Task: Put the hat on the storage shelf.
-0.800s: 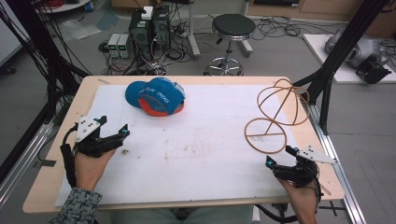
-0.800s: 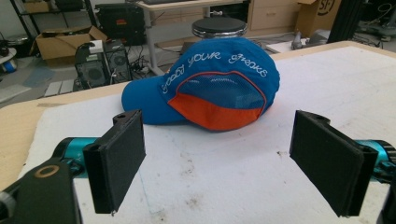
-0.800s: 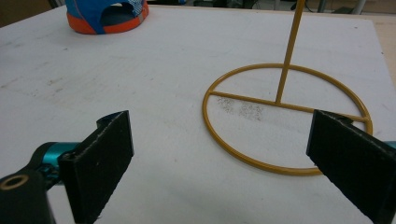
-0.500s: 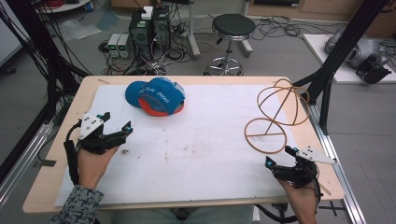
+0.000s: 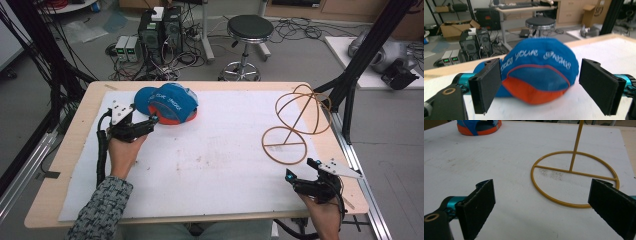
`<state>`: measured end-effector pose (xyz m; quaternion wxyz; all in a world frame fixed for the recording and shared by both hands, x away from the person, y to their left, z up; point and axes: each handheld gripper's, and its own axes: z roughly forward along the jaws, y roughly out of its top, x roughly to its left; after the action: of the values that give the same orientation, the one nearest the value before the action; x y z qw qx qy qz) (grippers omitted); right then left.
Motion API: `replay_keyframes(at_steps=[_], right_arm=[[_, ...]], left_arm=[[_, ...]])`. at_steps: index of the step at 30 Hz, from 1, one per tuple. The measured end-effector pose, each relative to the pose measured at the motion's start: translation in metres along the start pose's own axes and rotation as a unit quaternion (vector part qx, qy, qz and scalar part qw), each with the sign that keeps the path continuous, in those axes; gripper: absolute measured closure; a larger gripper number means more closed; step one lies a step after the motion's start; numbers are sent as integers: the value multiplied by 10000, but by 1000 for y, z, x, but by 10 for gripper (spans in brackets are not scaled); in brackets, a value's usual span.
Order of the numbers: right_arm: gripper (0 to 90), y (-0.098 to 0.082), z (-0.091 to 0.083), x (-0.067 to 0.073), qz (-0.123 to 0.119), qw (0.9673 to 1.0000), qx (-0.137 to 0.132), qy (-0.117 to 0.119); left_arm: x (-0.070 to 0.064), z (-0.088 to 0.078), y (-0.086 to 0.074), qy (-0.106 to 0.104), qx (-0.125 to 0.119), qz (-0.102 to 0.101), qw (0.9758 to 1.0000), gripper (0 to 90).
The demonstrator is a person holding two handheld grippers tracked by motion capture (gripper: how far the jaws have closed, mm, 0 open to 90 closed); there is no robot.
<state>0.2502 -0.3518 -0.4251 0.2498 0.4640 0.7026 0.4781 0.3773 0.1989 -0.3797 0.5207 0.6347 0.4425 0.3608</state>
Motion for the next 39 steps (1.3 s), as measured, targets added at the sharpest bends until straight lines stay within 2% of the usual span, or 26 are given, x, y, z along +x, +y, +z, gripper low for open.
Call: replay_keyframes(at_steps=[4,6,7,9,16,19,23,26,27,32,34,35,37,39], right_arm=[[63,0,1,1,11,10000,35,5],[63,0,2,1,-53,10000,31,10],[63,0,1,2,-38,10000,48,27],[63,-1,1,2,-61,10000,39,22],[63,-4,-5,-2,17,10000,23,-18],[63,-4,-7,-2,49,10000,34,-28],[63,-6,-9,-3,42,10000,34,-21],[64,-6,-10,-3,74,10000,66,-7],[63,-7,-10,-3,108,9999,62,0],[64,-7,-11,-5,100,9999,50,8],[64,-7,-12,-4,142,9999,65,19],[64,-7,-12,-4,142,9999,65,19],[64,-7,-12,-4,128,9999,63,23],[64,-7,-12,-4,118,9999,62,19]], left_arm=[[-6,20,2,15,-55,-54,10000,188],[-11,28,3,23,-120,-35,9999,195],[-13,31,4,5,-194,-27,9998,227],[-18,40,7,4,-172,0,9999,231],[-33,71,21,-27,-104,439,9990,224],[-35,86,25,9,-14,560,9984,223],[-34,103,22,87,158,780,9968,219],[-32,113,16,89,294,1034,9942,219],[-31,115,13,81,344,1053,9938,219],[-26,125,1,315,733,1104,9907,231],[-26,126,-1,384,840,1217,9883,304],[-27,127,-1,382,836,1185,9887,304],[-26,128,-2,425,927,1188,9877,370],[-26,129,-3,446,1004,1164,9871,384]])
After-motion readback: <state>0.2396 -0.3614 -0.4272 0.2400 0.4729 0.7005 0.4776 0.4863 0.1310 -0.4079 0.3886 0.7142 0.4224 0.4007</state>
